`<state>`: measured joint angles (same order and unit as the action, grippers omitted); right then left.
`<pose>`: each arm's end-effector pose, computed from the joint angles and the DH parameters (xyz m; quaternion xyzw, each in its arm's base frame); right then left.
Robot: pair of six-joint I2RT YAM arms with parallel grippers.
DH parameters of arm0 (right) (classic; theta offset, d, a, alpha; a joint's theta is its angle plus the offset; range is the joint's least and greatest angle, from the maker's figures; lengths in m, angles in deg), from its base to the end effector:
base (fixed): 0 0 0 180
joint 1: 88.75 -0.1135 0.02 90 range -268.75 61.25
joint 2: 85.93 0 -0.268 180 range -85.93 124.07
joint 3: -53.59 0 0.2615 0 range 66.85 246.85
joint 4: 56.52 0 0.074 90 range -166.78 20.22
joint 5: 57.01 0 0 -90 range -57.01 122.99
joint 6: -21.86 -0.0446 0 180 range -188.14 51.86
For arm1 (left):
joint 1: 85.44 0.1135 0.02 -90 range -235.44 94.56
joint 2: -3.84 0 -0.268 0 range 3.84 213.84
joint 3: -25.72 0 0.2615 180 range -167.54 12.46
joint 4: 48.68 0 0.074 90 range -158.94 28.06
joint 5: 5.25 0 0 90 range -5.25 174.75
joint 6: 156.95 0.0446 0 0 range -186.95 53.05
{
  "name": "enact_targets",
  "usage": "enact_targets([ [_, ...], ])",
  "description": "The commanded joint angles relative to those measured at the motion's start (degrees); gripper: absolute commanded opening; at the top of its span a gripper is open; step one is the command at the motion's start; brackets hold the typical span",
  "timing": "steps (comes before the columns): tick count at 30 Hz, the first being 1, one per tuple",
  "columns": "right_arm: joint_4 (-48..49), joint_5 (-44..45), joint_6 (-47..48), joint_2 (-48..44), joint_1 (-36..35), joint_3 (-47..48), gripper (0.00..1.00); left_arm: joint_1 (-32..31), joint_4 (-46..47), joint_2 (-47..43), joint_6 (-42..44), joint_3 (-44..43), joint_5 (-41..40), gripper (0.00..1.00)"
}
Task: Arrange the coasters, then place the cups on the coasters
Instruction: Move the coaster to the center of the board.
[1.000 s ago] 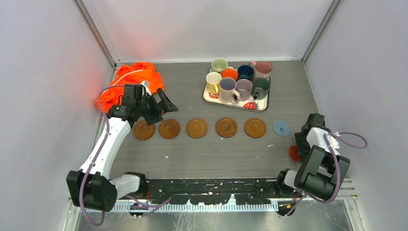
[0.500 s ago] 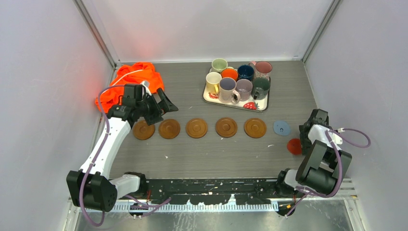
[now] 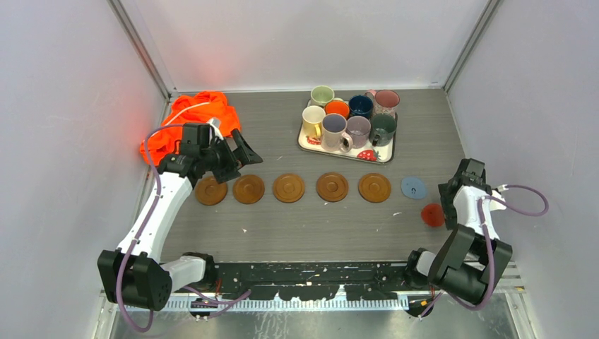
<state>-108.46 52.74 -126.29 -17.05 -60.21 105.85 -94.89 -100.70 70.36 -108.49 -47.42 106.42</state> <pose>0.1829 -0.1166 0.1808 0.6876 0.6821 -0.1161 0.2202 0.2479 -0.0580 0.3073 -0.1826 0.8930 -0.3174 0.2615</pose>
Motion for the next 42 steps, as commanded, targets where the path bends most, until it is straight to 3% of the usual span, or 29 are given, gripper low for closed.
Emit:
enact_targets([
  [1,-4.89,-2.56,1.42,-3.06,-1.61,-1.31,1.0,-0.48,2.13,0.12,0.85,-1.66,0.99,1.0],
  [11,-3.78,-7.83,-0.09,-3.69,-5.46,-6.3,0.94,-0.57,2.09,-0.63,0.41,-1.69,0.83,1.0],
  [22,1.52,-5.78,-0.48,0.18,-5.51,-6.42,0.83,-0.57,1.55,-1.66,0.3,-1.63,0.29,1.0],
  [29,3.34,-0.62,-0.17,2.72,-5.12,-4.21,0.81,-0.57,1.19,-1.92,0.36,-1.66,0.08,1.0],
  [42,7.94,0.64,-1.34,11.98,-3.65,1.94,0.76,-0.57,1.19,-1.5,0.58,-1.56,-0.14,1.0],
])
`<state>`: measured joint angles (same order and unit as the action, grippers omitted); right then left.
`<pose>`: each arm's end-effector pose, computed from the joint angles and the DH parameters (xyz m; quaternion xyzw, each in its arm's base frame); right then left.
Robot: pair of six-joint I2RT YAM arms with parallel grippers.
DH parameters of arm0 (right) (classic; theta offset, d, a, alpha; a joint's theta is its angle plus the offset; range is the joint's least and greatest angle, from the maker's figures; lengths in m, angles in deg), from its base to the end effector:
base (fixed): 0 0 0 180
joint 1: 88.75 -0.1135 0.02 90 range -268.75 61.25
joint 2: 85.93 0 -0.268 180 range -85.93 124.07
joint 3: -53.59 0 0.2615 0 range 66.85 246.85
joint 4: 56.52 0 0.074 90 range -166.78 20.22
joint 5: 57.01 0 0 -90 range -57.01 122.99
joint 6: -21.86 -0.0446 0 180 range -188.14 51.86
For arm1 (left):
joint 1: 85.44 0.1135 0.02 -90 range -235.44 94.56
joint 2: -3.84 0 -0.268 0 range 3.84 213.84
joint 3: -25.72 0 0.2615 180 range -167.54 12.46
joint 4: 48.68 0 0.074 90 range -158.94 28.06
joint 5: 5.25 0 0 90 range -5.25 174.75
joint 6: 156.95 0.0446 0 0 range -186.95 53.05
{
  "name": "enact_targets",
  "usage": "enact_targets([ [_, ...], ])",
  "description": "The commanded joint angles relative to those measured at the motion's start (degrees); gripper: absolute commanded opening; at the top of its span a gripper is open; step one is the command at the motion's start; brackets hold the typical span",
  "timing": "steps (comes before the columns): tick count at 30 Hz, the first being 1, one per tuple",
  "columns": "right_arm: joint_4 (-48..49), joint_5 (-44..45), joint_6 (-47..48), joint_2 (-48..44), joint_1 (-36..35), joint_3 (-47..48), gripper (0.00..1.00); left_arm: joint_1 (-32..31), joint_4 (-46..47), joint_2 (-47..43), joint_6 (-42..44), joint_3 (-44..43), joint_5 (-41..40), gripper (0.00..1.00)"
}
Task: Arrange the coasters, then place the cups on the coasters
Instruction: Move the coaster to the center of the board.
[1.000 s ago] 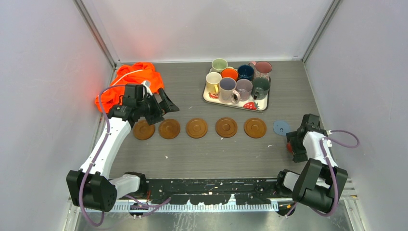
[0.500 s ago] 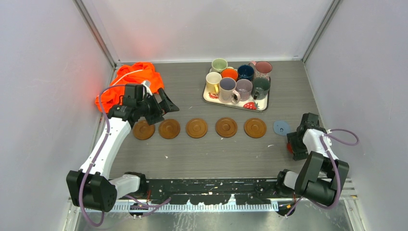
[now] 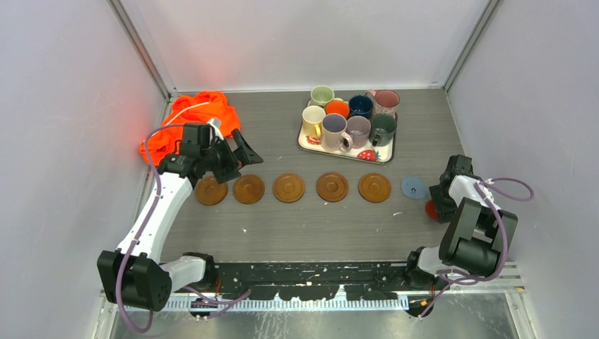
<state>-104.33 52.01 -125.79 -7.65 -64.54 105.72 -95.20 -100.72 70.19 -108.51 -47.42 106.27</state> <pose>0.2060 -0.1086 0.1490 0.6572 0.7227 -0.1171 0.1789 0.2470 -0.0591 0.3079 -0.1805 0.8932 -0.3176 0.2623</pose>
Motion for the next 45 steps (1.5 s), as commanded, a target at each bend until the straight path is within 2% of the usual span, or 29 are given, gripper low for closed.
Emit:
enact_targets([
  [1,3.91,1.41,-1.87,3.12,0.9,2.57,0.76,-0.27,1.21,-1.24,0.54,-1.6,0.01,1.0],
  [18,4.28,3.59,-3.65,11.23,2.33,11.76,0.75,-0.26,0.87,-0.87,0.78,-1.73,-0.67,1.0],
  [26,0.39,3.15,-0.95,9.64,2.14,14.63,0.76,-0.26,0.46,-1.2,0.93,-2.17,-1.03,1.0],
  [33,-3.86,4.28,-0.84,4.74,-3.87,13.38,0.76,-0.26,0.2,-1.22,1.04,-2.22,-1.7,1.0],
  [45,2.03,-1.19,-2.77,6.5,-6.95,7.91,0.76,-0.26,-3.06,-2.67,2.86,-3.91,-6.68,1.0],
])
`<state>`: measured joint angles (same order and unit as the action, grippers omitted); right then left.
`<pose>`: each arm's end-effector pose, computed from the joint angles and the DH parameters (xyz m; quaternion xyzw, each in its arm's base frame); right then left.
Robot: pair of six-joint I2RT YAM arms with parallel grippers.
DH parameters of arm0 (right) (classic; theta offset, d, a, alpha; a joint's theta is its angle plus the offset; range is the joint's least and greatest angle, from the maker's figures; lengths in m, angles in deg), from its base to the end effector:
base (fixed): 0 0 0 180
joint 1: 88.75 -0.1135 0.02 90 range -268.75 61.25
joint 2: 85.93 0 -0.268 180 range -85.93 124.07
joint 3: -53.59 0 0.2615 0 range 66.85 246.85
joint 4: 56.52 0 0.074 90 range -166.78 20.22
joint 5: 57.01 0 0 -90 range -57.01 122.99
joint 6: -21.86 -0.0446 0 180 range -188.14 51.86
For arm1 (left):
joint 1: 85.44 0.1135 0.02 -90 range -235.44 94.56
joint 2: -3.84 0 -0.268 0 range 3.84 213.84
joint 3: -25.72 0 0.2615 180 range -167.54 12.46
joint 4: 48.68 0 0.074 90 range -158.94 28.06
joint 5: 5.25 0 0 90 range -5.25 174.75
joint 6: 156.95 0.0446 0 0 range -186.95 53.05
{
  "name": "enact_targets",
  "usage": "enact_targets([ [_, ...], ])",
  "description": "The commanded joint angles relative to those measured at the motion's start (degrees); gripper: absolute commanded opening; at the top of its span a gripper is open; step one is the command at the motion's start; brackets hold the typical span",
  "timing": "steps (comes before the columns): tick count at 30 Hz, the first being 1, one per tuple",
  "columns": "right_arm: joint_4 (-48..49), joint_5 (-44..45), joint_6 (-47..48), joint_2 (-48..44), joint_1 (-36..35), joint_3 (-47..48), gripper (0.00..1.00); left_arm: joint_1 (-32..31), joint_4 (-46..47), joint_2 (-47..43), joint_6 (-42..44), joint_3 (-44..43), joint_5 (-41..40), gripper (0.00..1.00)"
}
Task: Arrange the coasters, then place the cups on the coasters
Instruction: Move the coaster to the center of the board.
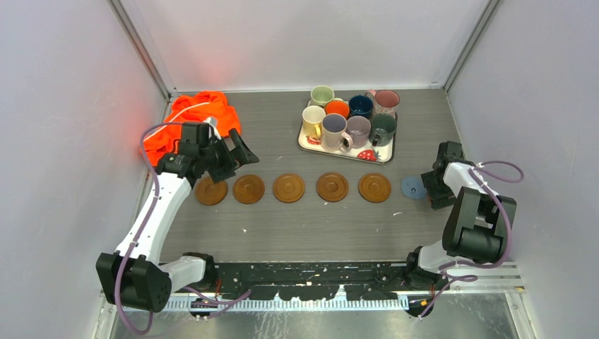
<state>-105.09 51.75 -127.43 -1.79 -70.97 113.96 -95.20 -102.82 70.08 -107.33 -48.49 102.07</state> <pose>0.2501 -0.0953 0.1639 0.6269 0.7470 -0.0969 0.1987 0.2458 -0.0558 0.3109 -0.1880 0.8995 -0.2829 0.2750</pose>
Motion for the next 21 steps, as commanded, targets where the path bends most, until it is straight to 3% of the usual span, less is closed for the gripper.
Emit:
enact_targets([
  [1,3.06,-1.07,-1.17,0.92,-0.55,-0.38,0.76,-0.26,-1.15,-2.72,1.71,-2.92,-2.9,1.0],
  [21,5.48,1.82,-0.92,4.07,-0.34,0.53,0.77,-0.26,-2.52,-2.56,2.37,-5.29,-4.4,1.0],
])
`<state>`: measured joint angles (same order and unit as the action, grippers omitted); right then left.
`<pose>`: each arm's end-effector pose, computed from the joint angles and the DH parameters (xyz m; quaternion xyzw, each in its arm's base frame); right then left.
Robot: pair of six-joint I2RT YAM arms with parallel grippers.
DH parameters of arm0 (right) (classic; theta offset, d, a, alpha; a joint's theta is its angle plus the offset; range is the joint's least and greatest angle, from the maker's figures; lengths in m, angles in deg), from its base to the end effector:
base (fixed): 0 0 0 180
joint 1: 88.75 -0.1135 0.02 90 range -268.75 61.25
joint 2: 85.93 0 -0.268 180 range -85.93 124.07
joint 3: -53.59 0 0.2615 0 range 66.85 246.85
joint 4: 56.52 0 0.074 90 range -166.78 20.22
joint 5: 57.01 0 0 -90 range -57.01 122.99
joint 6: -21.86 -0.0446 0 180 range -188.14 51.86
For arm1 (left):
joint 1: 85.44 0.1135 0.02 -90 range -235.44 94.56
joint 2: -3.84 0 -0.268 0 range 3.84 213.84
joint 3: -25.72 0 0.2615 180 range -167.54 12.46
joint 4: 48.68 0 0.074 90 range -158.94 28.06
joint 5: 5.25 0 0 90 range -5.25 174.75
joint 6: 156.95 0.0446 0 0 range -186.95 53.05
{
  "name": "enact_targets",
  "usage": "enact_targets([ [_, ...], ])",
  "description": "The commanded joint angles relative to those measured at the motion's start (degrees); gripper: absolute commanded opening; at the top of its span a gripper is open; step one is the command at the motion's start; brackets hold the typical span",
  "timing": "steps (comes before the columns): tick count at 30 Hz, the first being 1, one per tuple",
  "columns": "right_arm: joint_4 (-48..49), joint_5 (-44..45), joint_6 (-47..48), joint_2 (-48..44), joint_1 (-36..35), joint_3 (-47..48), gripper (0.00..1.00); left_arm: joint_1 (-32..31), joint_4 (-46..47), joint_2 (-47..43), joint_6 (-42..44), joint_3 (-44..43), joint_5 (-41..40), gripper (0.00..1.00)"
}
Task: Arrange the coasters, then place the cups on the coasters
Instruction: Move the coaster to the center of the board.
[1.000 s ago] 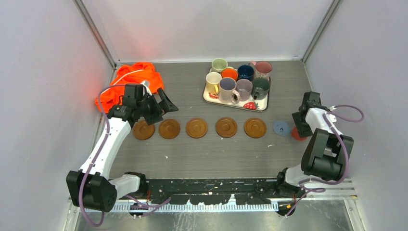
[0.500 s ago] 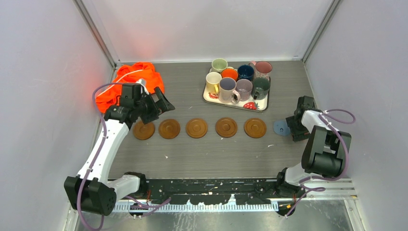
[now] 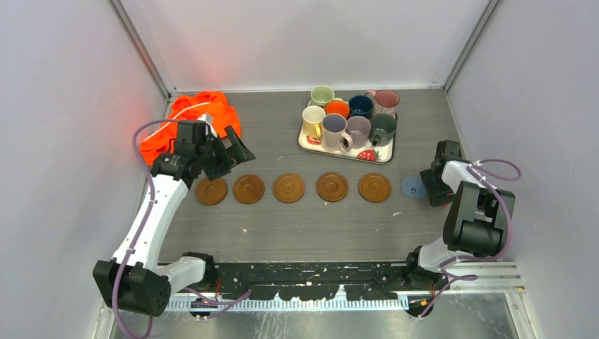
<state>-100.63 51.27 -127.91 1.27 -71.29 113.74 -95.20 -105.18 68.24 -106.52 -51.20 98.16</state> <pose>0.2604 -0.0966 0.1521 0.6282 0.7448 -0.0878 0.2073 0.2387 -0.0515 0.3304 -0.1910 0.8951 -0.2597 0.3080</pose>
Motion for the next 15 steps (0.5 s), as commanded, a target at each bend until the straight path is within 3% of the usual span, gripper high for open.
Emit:
enact_targets([
  [1,1.17,2.36,-0.5,1.09,0.11,0.68,0.77,-0.26,-0.16,-0.69,1.68,-2.65,-0.5,1.0],
  [15,1.83,3.76,1.13,4.64,2.55,4.84,0.77,-0.26,-0.13,-0.51,2.13,-2.96,-0.4,1.0],
])
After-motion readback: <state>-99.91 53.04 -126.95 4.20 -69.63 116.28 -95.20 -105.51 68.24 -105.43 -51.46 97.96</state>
